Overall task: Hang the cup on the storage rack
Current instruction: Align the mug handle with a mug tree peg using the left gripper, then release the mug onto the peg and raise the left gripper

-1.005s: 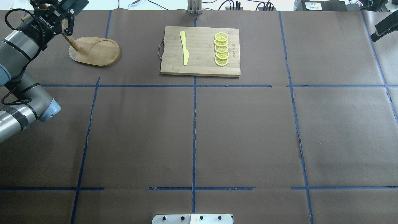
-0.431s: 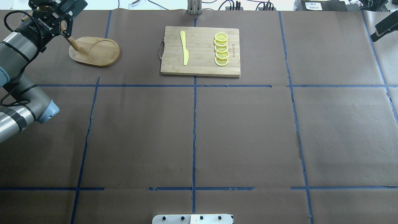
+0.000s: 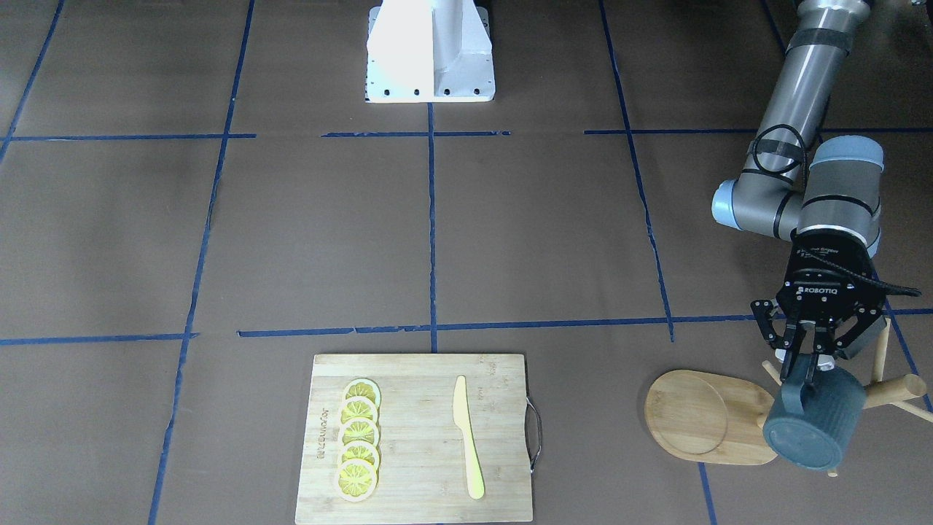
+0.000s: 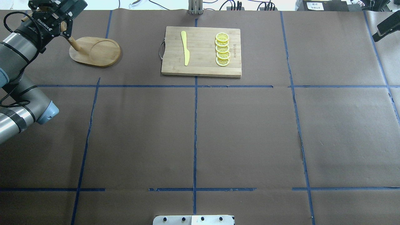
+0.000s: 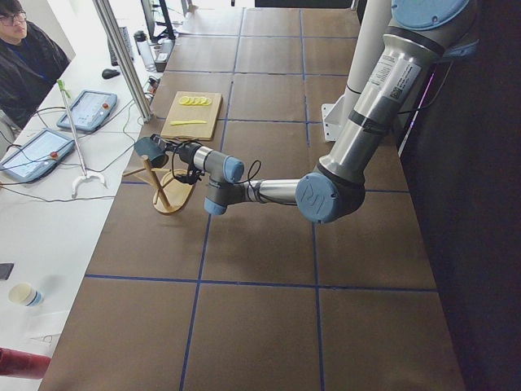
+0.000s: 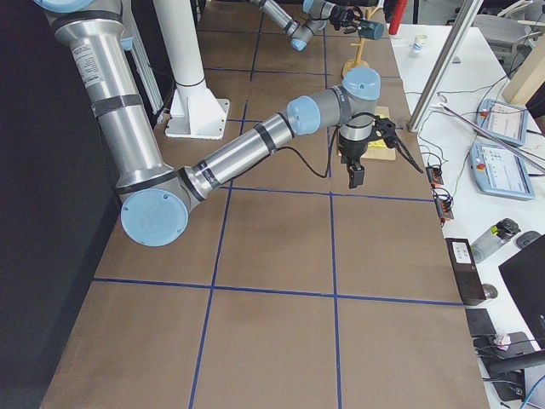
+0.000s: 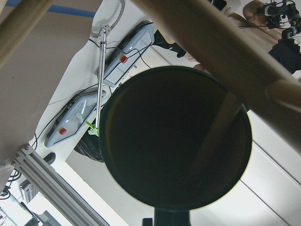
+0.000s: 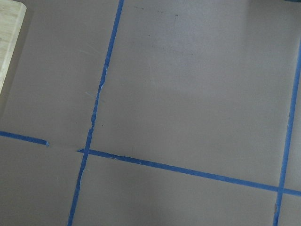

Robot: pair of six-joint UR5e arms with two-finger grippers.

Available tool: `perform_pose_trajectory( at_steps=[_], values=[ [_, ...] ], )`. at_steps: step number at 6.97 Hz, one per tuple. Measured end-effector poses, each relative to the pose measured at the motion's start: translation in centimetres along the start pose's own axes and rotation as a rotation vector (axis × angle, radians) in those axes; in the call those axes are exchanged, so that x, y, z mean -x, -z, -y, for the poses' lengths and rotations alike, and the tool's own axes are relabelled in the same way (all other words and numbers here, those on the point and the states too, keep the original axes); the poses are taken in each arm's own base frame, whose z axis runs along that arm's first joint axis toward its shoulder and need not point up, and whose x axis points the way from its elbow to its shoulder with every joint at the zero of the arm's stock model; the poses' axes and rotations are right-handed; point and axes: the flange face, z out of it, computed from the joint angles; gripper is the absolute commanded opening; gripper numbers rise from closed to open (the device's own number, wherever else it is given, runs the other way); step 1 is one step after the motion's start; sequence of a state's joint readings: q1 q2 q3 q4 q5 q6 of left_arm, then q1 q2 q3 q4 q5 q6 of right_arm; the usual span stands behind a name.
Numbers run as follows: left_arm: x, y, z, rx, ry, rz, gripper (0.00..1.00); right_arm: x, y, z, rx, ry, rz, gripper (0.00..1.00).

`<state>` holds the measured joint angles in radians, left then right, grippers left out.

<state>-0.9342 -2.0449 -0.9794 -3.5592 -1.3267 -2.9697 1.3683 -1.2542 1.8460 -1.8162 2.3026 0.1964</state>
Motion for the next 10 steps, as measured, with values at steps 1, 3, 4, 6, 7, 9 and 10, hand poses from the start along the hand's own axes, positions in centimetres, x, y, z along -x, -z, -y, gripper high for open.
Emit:
perform_pose_trajectory(
  at_steps=[1, 3, 4, 6, 7, 9, 10],
  values=[
    [0.0, 0.0, 0.0, 0.0, 0.0, 0.003, 0.93, 0.0, 0.0, 0.0, 0.001, -0.001, 0.0, 1.0],
    [-0.1, 0.2, 0.3, -0.004, 0.0, 0.006, 0.98, -0.1, -0.1, 0.0, 0.002, -0.002, 0.0, 1.0],
    [-0.2, 0.3, 0.4, -0.006, 0.002, 0.006, 0.98, -0.1, -0.1, 0.0, 0.002, -0.002, 0.0, 1.0],
    [-0.5, 0.4, 0.5, -0.007, 0.004, 0.004, 0.98, 0.0, 0.0, 0.0, 0.001, -0.001, 0.001, 1.0],
    [-0.6, 0.3, 0.5, -0.007, 0.006, 0.002, 0.99, 0.0, 0.0, 0.0, 0.0, 0.0, 0.0, 1.0],
    [-1.2, 0.5, 0.4, -0.003, 0.008, 0.007, 1.0, 0.0, 0.0, 0.0, 0.0, 0.0, 0.0, 1.0],
    [-2.1, 0.7, 0.5, 0.0, 0.003, 0.018, 1.0, 0.0, 0.0, -0.1, 0.001, -0.001, 0.0, 1.0]
  ],
)
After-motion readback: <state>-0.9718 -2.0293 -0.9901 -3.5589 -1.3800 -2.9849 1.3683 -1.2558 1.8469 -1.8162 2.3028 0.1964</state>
